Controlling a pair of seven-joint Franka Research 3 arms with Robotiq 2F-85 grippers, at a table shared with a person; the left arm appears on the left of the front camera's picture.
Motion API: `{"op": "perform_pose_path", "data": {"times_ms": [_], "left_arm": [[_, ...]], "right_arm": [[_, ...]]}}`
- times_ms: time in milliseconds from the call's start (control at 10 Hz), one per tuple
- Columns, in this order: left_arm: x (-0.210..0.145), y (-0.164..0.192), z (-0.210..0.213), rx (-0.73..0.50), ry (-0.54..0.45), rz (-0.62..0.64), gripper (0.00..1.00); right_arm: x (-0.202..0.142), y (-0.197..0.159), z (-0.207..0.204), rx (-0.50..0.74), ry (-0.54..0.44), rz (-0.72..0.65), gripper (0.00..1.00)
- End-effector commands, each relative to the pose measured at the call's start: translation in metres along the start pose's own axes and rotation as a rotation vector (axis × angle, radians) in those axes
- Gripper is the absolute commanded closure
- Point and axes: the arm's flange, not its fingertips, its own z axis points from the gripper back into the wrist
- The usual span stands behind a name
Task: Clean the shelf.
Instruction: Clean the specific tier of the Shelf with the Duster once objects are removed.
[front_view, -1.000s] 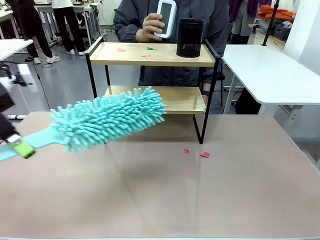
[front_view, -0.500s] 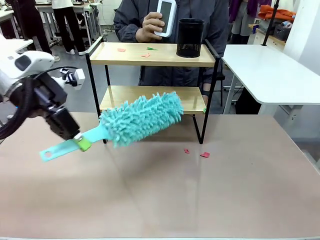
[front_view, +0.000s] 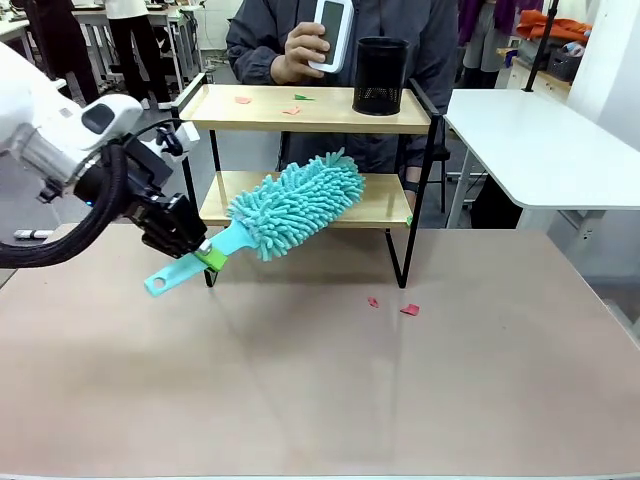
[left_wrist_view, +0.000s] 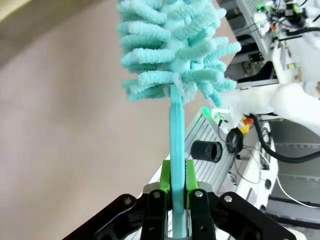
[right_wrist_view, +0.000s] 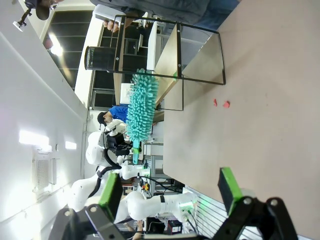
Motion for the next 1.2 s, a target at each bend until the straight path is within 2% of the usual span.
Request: {"op": "perform_pose_path", "data": {"times_ms": [0, 300, 700, 1100], "left_arm": [[0.032, 0.001, -0.011, 0.025, -0.029, -0.006, 0.88], [0.052, 0.003, -0.024, 0.055, -0.022, 0.0, 0.88], [0.067, 0.008, -0.049, 0.08, 0.097, -0.042, 0.88], [0.075, -0.002, -0.064, 0.074, 0.149, -0.071, 0.88]], "right_arm": [[0.002, 0.001, -0.001, 0.019, -0.01, 0.03, 0.0], [0.002, 0.001, -0.001, 0.019, -0.01, 0.03, 0.0], [0.002, 0.001, -0.001, 0.019, -0.01, 0.03, 0.0], [0.002, 0.001, -0.001, 0.019, -0.01, 0.03, 0.0]]}}
